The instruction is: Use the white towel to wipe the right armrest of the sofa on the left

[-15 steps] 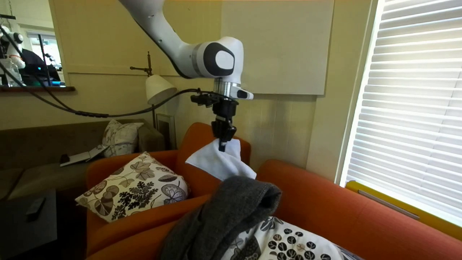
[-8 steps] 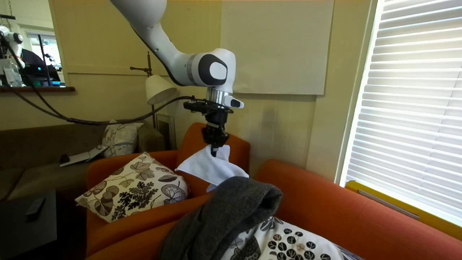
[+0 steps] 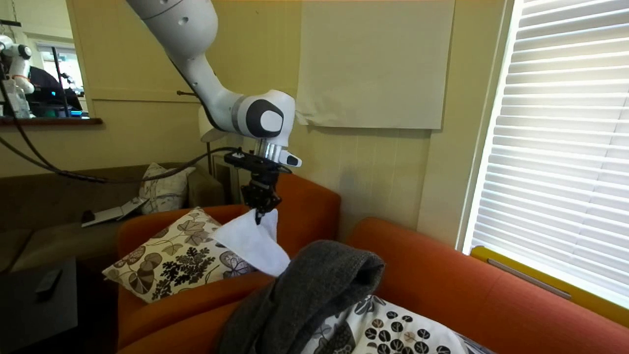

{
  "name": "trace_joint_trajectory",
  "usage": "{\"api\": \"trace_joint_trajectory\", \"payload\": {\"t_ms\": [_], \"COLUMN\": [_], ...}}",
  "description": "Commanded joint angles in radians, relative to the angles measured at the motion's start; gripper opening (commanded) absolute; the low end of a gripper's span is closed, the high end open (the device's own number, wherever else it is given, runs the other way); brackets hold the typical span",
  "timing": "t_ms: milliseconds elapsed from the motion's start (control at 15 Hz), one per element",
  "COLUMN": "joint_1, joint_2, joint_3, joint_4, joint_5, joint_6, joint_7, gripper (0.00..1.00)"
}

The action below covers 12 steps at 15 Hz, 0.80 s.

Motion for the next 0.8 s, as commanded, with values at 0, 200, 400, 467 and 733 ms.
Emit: {"api": "trace_joint_trajectory", "payload": {"t_ms": [0, 200, 400, 467, 733], "joint_1": [0.011, 0.005, 0.016, 0.013, 0.009], "joint_2": [0.054, 0.118, 0.130, 0.150, 0.169], "joint_3": [0.021, 0.048, 0.041, 0.049, 0.056], "joint_4": [-0.035, -0.053, -0.047, -0.047, -0.046], "joint_5": [0.029, 0.048, 0.043, 0.053, 0.059], "joint_6": [0.067, 0.103, 0.087, 0.091, 0.098], "joint_7": [-0.081, -0.151, -0.143, -0.160, -0.176], "gripper": [0.03, 0.03, 0.12, 0.12, 0.03]}}
